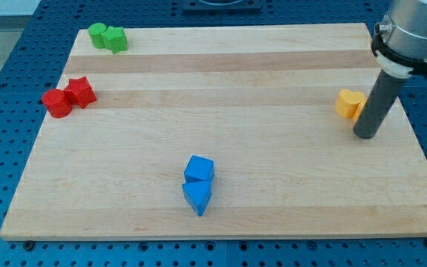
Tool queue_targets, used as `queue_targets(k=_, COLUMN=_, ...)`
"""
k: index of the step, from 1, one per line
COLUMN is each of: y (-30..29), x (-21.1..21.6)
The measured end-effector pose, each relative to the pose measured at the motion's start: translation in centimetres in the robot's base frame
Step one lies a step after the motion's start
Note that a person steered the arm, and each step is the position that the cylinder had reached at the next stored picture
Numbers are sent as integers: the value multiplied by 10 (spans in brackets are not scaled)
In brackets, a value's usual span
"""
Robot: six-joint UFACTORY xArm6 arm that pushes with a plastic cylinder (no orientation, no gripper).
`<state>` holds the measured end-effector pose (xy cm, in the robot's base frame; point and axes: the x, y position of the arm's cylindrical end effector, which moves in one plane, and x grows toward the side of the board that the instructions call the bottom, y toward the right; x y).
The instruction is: Place blue cube to the top centre of the board
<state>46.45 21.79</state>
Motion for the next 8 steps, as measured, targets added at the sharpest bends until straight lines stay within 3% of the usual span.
queue_targets(k=2, y=-16, x=15)
queue_targets(k=4, y=-70, x=130)
queue_targets(k=5, y=-104, x=154)
queue_targets(k=8, y=-253, x=148)
